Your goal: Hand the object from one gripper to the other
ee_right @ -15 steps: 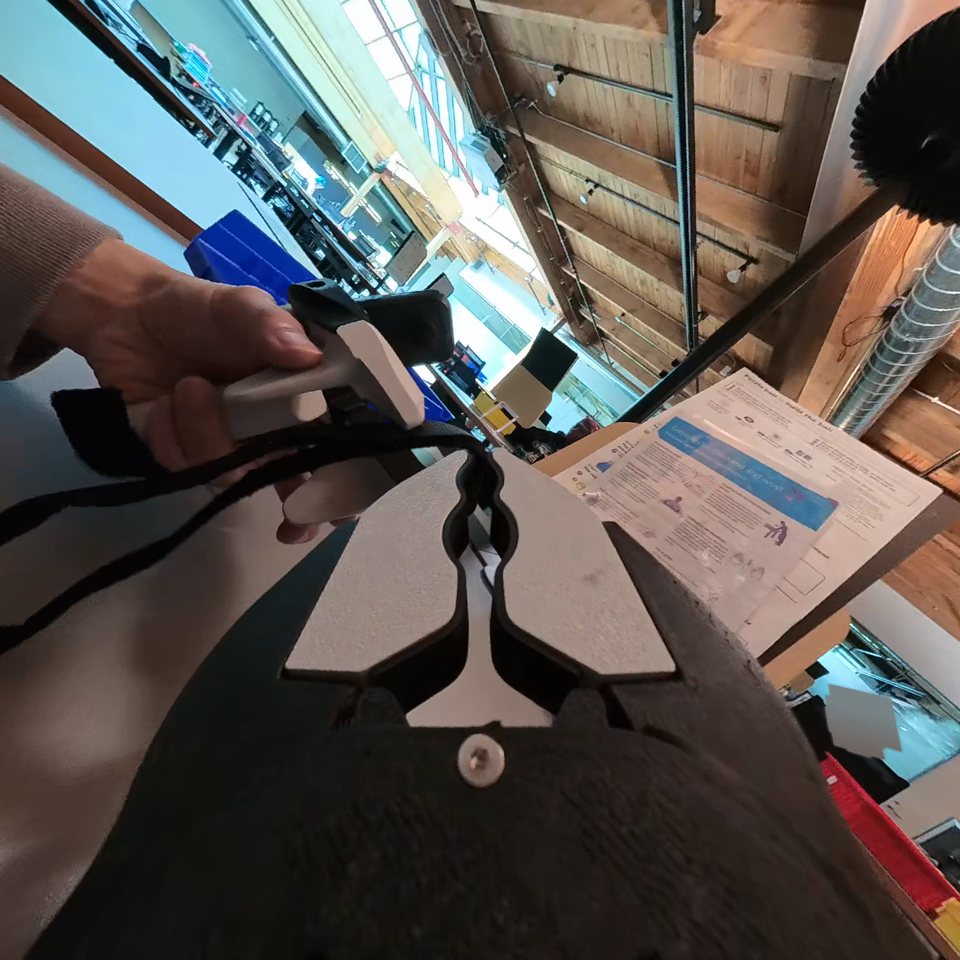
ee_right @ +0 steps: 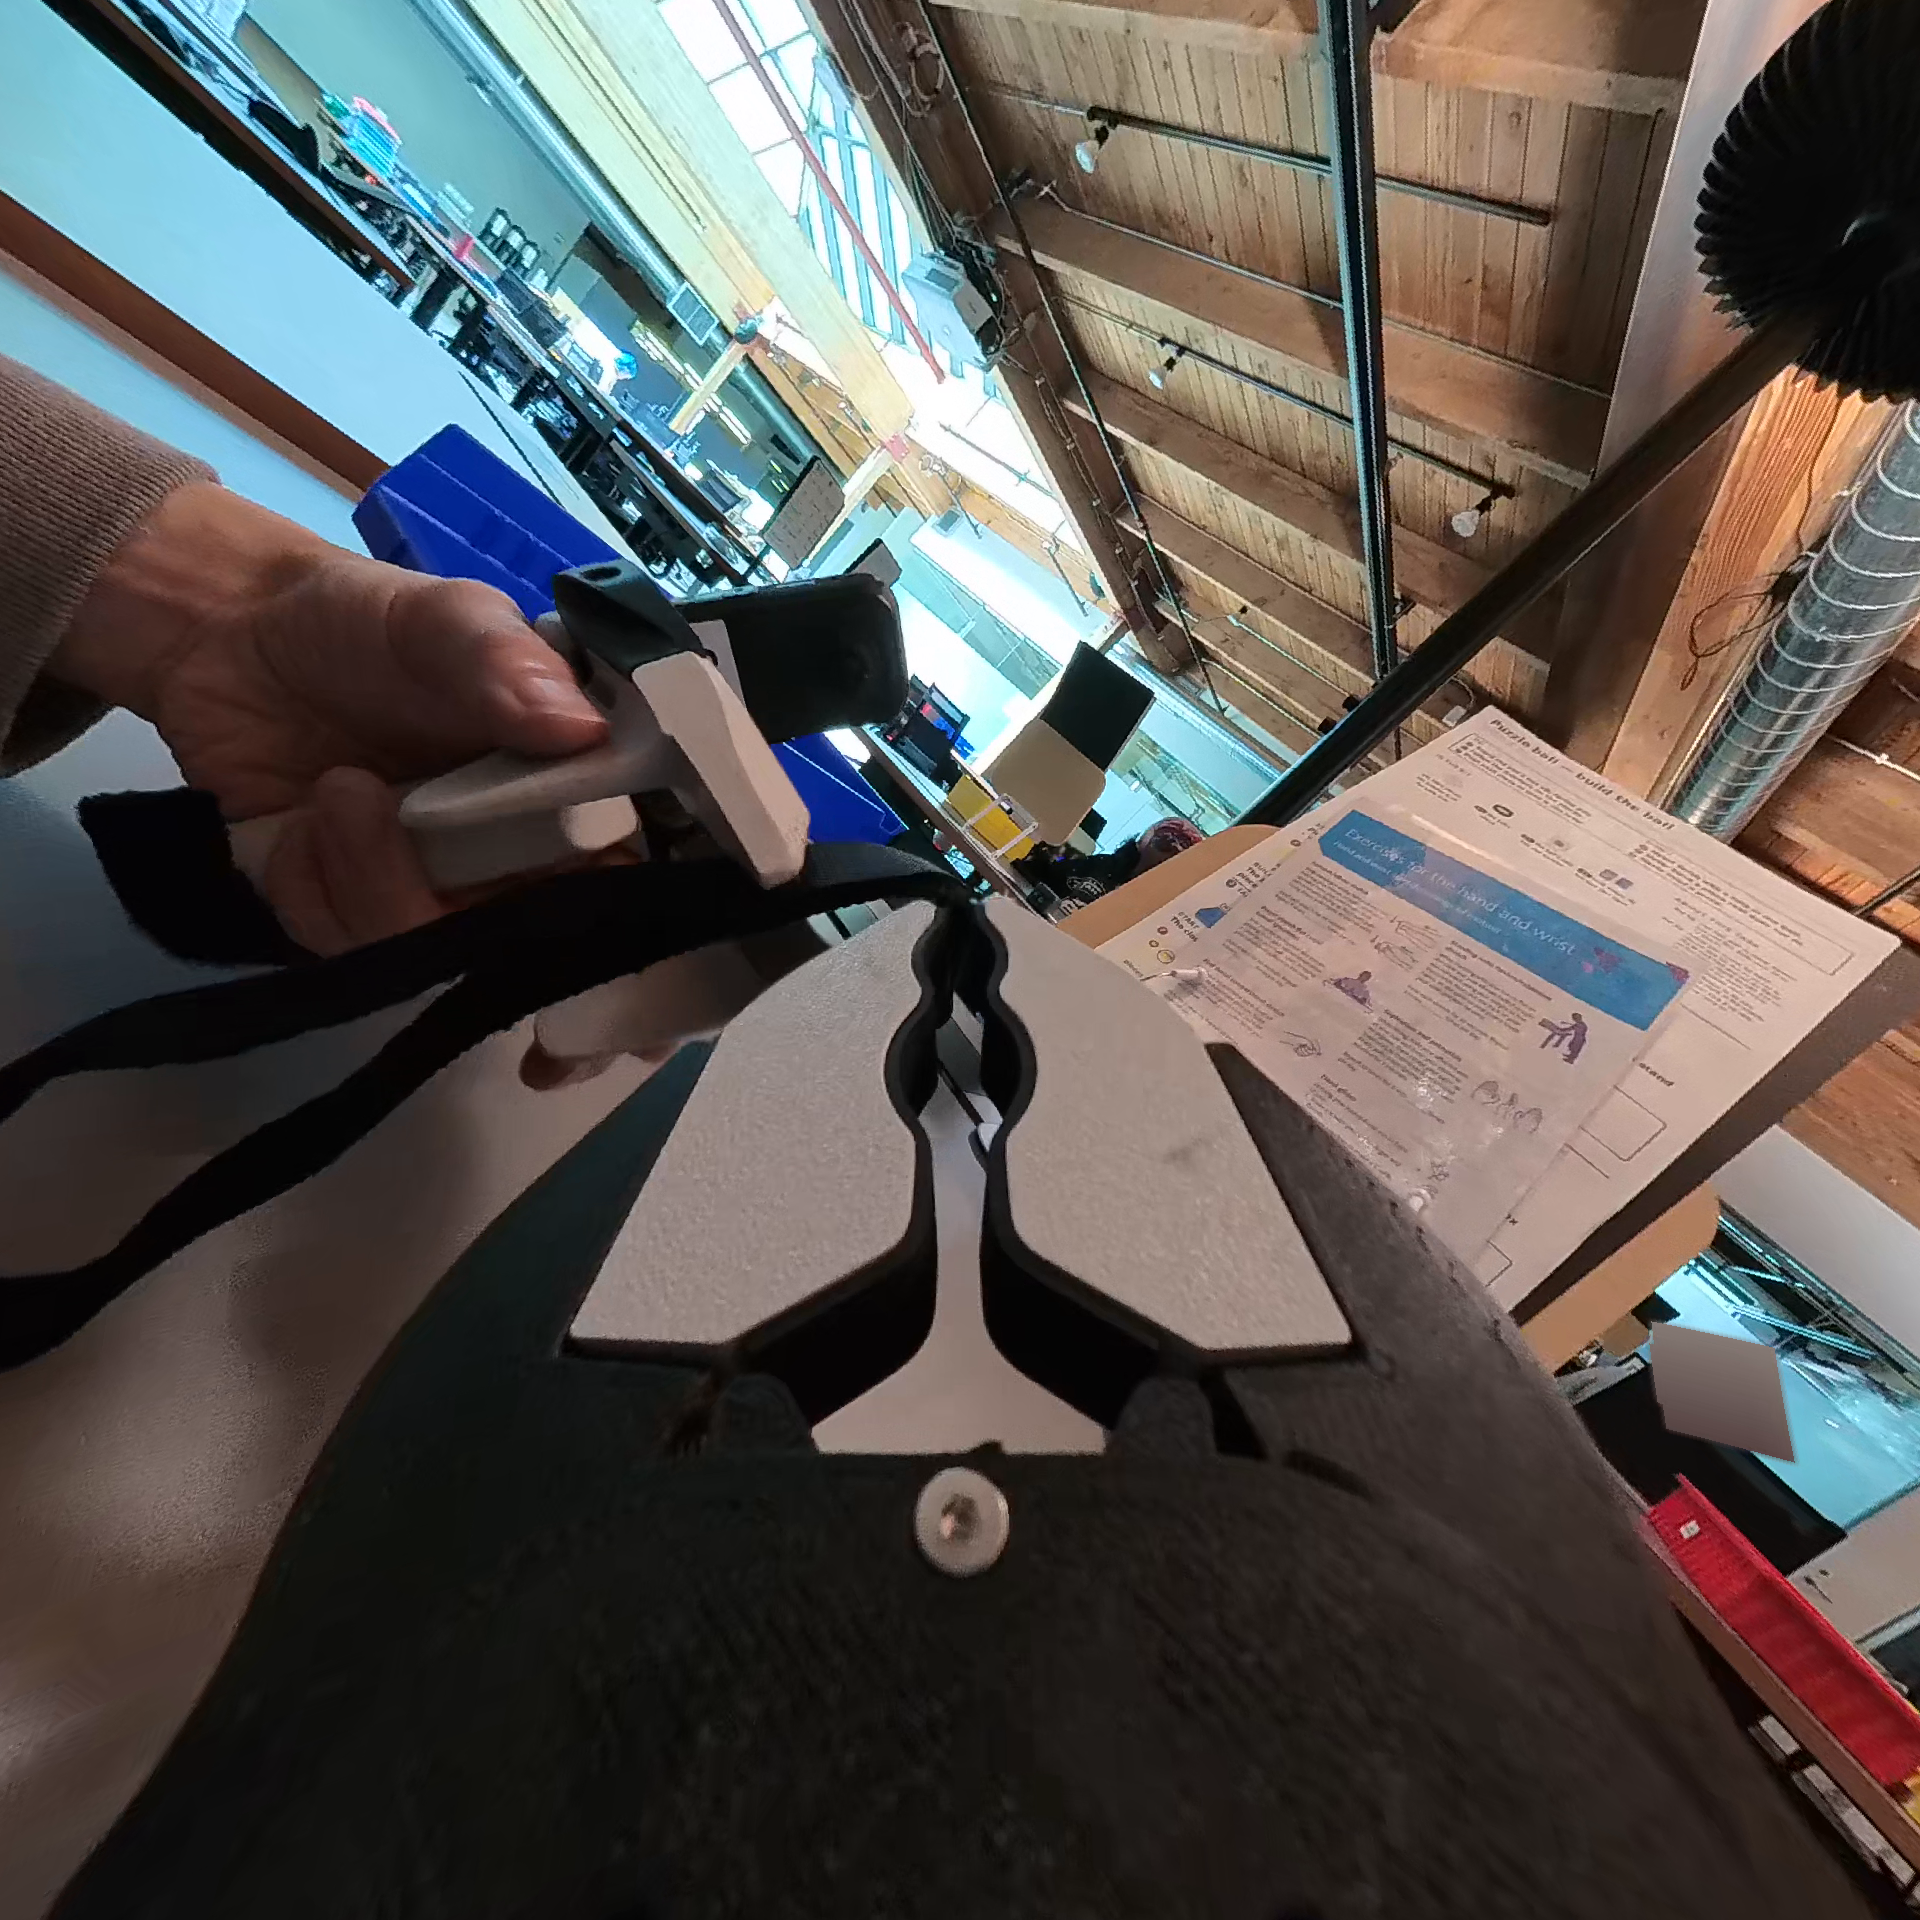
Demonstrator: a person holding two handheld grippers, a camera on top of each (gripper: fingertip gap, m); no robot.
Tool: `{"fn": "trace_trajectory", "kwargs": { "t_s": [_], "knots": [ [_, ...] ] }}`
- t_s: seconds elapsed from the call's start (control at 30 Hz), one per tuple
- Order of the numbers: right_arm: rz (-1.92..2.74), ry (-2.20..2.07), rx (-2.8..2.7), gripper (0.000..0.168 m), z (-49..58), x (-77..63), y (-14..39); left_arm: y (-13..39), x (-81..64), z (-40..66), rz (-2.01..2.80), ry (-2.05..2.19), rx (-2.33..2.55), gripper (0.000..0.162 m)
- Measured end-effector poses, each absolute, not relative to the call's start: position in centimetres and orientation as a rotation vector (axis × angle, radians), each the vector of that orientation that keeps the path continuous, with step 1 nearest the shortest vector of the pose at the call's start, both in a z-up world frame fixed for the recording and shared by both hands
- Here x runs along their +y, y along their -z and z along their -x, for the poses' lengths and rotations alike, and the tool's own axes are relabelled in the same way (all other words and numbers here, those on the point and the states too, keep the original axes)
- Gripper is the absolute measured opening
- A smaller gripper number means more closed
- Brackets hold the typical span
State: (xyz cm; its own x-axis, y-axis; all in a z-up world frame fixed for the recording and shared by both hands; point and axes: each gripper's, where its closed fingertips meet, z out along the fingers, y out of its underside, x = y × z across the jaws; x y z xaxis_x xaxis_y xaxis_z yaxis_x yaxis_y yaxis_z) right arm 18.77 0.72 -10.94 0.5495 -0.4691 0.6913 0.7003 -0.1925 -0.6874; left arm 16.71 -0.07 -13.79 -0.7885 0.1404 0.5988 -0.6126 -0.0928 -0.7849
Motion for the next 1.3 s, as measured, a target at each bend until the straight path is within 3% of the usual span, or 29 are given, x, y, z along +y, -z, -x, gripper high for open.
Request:
{"fn": "trace_trajectory", "kwargs": {
  "t_s": [0.1,0.13,0.2,0.33,0.47,0.63,0.7,0.73,0.93,0.97,1.07,1.13,1.23,1.3],
  "knots": [
    [1.431,1.052,-0.180,0.003,-19.2,0.6,11.1,13.1,0.1,-16.3,-0.443,-1.972,-1.660,0.007],
    [1.431,1.034,-0.160,0.004,-19.4,0.6,11.2,13.0,0.2,-16.3,-0.434,-1.996,-1.676,0.004],
    [1.414,0.964,-0.093,0.009,-19.6,0.4,11.1,12.9,0.3,-16.7,-0.420,-2.059,-1.743,0.003],
    [1.406,0.546,0.087,0.046,-19.4,0.9,11.4,10.3,1.9,-18.0,-0.404,-2.393,-1.715,0.003],
    [1.451,0.224,0.155,0.055,-18.4,2.2,12.7,8.2,3.2,-17.9,-0.304,-2.671,-1.685,0.004],
    [1.577,0.293,0.045,0.047,-17.3,3.5,14.6,7.5,2.9,-16.6,-0.201,-2.692,-1.618,0.004],
    [1.609,0.311,-0.016,0.013,-16.6,3.8,15.1,7.5,2.7,-16.3,-0.176,-2.687,-1.624,0.004],
    [1.613,0.336,-0.033,0.005,-16.5,3.9,15.1,7.5,2.6,-16.1,-0.161,-2.688,-1.626,0.004],
    [1.556,0.871,-0.003,0.005,-20.6,1.2,13.1,8.1,2.0,-15.2,-0.077,-2.617,-1.729,0.007],
    [1.518,1.025,0.012,0.005,-21.5,0.0,12.1,8.6,1.6,-15.1,-0.067,-2.585,-1.789,0.016],
    [1.384,1.363,0.060,0.005,-23.0,-3.6,9.3,11.7,-0.1,-14.6,-0.048,-2.357,-2.038,0.068],
    [1.295,1.434,0.084,0.005,-23.0,-5.2,8.0,13.3,-0.8,-14.6,-0.089,-2.216,-2.127,0.070],
    [1.214,1.493,0.073,0.004,-22.5,-6.3,6.8,14.1,-0.5,-16.8,-0.350,-2.149,-2.101,0.057],
    [1.215,1.496,0.039,0.005,-22.3,-6.2,6.9,14.6,0.3,-18.4,-0.492,-2.111,-2.100,0.058]
  ]
}}
